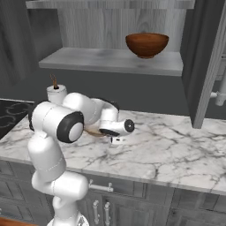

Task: Open the cabinet. Pick the bowls from the counter and place them in the cabinet. Then close the cabinet.

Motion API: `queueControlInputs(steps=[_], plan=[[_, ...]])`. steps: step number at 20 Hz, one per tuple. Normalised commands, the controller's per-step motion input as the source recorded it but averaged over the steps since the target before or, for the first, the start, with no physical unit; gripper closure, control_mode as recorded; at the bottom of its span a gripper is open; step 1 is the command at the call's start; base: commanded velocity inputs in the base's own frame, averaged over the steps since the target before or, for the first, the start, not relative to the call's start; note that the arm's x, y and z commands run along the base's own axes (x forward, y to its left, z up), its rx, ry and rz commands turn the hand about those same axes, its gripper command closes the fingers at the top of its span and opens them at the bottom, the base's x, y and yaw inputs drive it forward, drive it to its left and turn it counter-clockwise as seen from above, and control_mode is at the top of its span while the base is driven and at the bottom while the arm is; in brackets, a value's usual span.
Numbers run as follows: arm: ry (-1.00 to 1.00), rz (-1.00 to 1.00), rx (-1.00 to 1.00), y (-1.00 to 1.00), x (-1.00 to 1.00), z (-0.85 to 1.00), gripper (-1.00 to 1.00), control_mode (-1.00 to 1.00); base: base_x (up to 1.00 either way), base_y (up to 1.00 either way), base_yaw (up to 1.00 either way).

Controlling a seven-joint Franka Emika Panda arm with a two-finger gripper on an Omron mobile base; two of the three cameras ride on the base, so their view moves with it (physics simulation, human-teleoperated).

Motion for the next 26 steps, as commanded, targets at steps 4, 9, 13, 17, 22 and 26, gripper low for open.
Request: queueControlInputs(steps=[4, 9, 13, 17, 22, 26], plan=[[-0.1, 0.03, 0.0, -0.42, -0.41, 0.91, 1.0, -1.0, 0.0, 0.0, 0.0], [-0.04, 0.03, 0.02, -0.47, -0.32, 0.94, 1.0, -1.0, 0.0, 0.0, 0.0], [0.0, 0.03, 0.0, -0.23, -0.28, 0.93, 1.0, -1.0, 0.0, 0.0, 0.0], [0.0, 0.04, -0.03, -0.06, -0.49, 0.99, 1.0, -1.0, 0.0, 0.0, 0.0], [-0.02, 0.0, -0.03, -0.11, -0.65, 0.68, 1.0, -1.0, 0.0, 0.0, 0.0], [-0.02, 0.0, 0.0, -0.05, -0.33, 0.11, 1.0, -1.0, 0.0, 0.0, 0.0]])
